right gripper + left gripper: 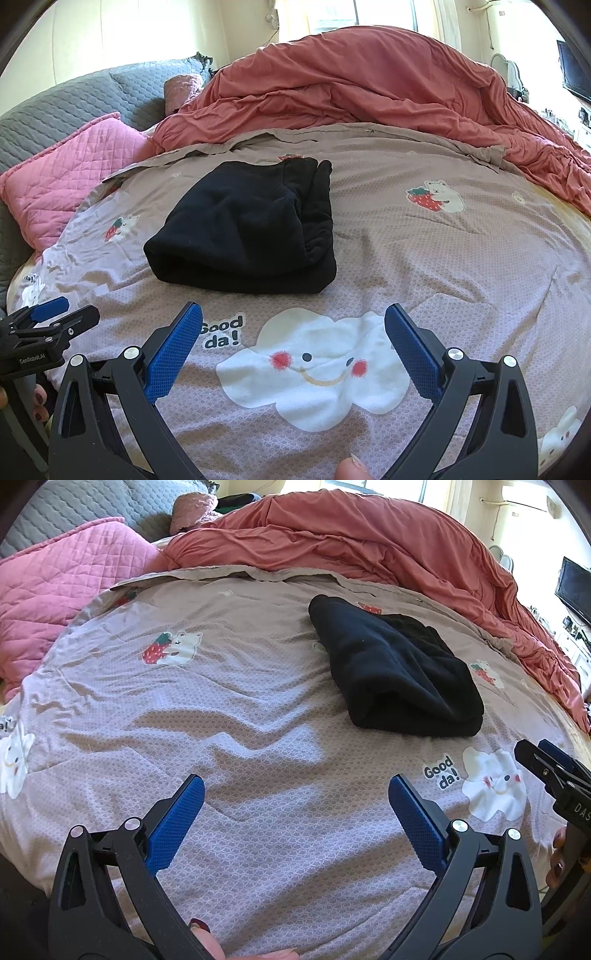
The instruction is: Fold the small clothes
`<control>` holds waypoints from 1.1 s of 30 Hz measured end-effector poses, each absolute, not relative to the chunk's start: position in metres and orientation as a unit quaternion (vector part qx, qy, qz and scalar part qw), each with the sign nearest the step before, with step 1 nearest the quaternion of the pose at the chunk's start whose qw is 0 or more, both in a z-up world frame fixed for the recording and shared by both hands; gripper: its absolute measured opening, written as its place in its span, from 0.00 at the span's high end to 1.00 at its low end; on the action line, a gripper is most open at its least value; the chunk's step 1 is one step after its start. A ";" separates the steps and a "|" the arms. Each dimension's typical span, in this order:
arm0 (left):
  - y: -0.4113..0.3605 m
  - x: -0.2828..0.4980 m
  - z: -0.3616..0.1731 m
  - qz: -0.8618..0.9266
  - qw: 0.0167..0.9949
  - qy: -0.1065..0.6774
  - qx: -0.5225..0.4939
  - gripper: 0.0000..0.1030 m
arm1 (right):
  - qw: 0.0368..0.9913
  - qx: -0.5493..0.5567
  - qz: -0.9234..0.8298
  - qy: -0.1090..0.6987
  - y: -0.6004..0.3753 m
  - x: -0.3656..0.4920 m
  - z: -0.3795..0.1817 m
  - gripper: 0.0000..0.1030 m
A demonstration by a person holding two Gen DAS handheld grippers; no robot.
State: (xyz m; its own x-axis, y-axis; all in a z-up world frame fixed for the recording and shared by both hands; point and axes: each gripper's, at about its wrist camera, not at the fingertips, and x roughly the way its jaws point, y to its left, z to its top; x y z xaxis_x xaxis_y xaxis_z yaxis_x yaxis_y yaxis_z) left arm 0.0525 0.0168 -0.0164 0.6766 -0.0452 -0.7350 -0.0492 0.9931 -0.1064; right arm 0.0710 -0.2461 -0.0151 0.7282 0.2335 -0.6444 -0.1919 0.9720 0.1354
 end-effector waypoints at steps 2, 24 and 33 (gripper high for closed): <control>0.017 0.052 -0.016 0.001 0.914 0.402 -0.057 0.09 | 0.929 0.029 0.114 0.350 -0.246 0.071 -0.015 0.04; 0.019 0.050 -0.014 0.004 0.914 0.401 -0.060 0.09 | 0.929 0.025 0.114 0.350 -0.246 0.069 -0.012 0.04; 0.019 0.050 -0.014 0.004 0.914 0.401 -0.060 0.09 | 0.929 0.025 0.114 0.351 -0.246 0.069 -0.012 0.04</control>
